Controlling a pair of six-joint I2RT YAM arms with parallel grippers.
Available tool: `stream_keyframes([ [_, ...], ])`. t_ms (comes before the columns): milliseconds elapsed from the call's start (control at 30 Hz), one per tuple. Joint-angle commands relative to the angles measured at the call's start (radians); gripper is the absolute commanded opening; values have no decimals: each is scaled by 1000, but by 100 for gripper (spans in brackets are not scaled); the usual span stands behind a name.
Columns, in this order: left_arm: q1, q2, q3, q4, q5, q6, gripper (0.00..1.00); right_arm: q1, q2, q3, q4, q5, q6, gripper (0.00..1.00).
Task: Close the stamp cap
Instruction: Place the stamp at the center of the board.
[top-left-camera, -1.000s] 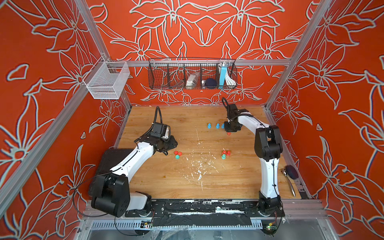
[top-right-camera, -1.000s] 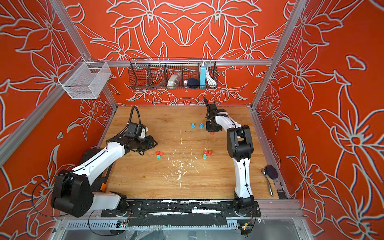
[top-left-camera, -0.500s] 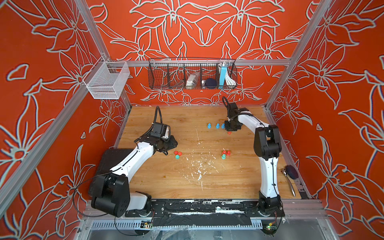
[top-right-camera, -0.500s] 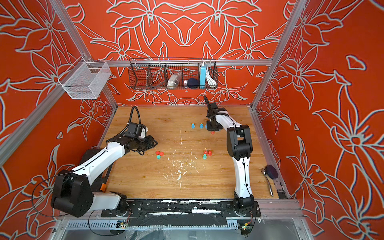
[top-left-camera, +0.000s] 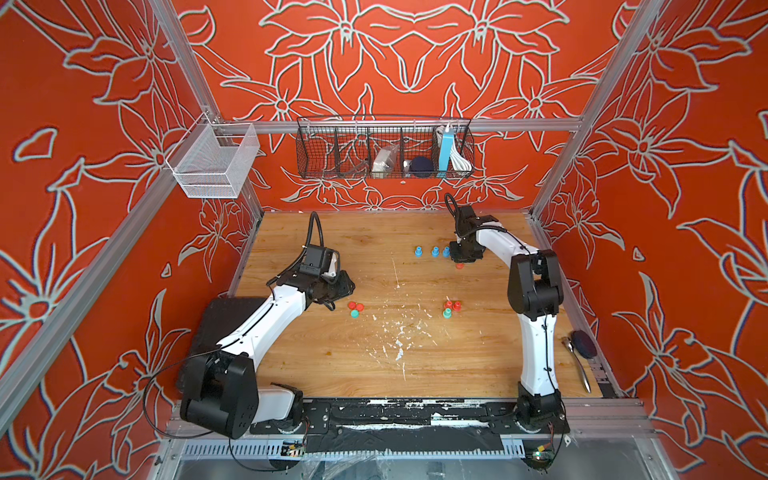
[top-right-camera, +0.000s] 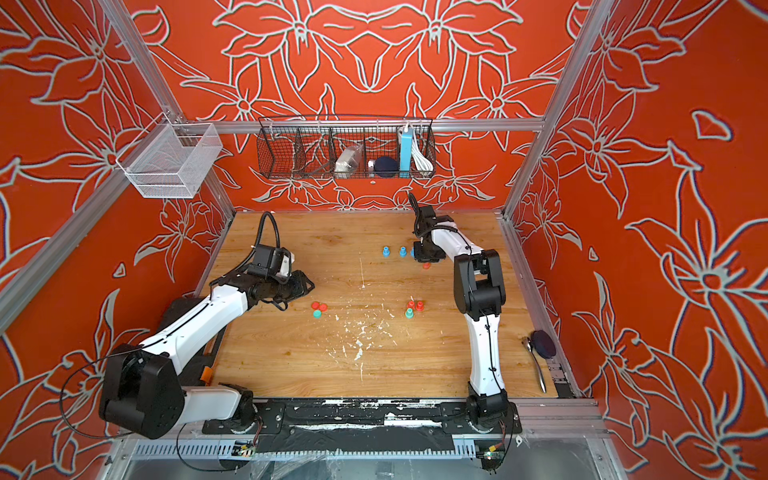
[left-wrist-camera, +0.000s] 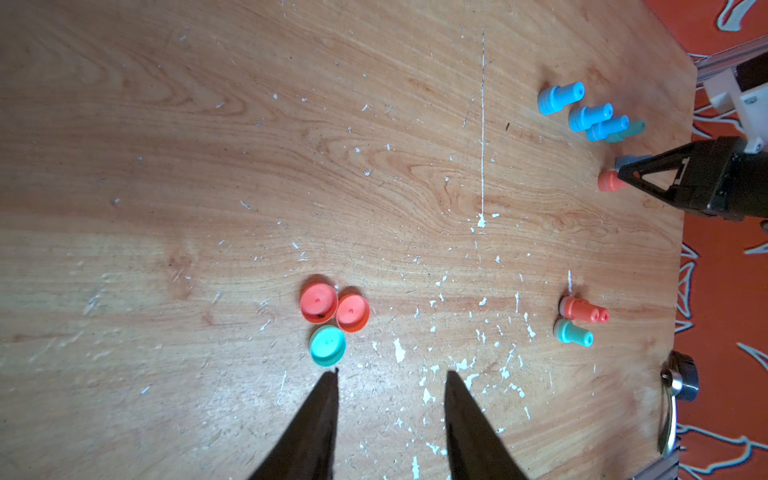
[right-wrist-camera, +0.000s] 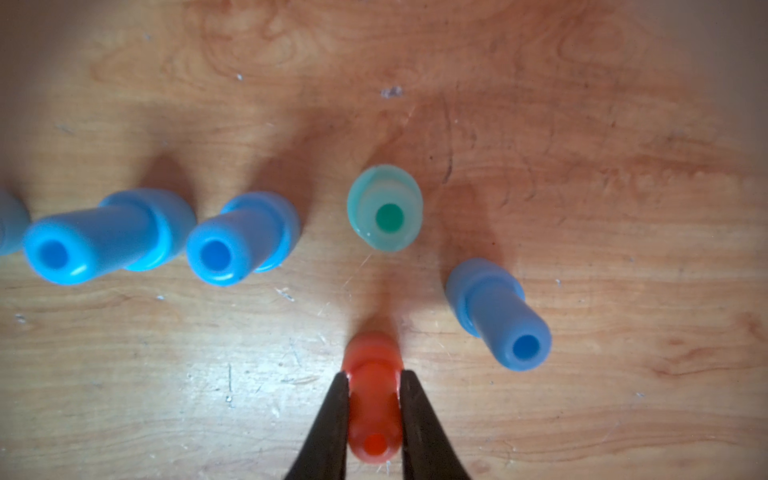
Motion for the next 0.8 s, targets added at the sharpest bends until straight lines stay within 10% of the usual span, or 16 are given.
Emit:
stream_keyframes([
  [0, 8, -24, -8, -17, -8, 4, 43, -8, -18, 7, -65, 33, -8, 25],
  [767, 8, -74, 14, -86, -28, 36, 43, -1, -132, -13, -91, 24, -12, 39],
])
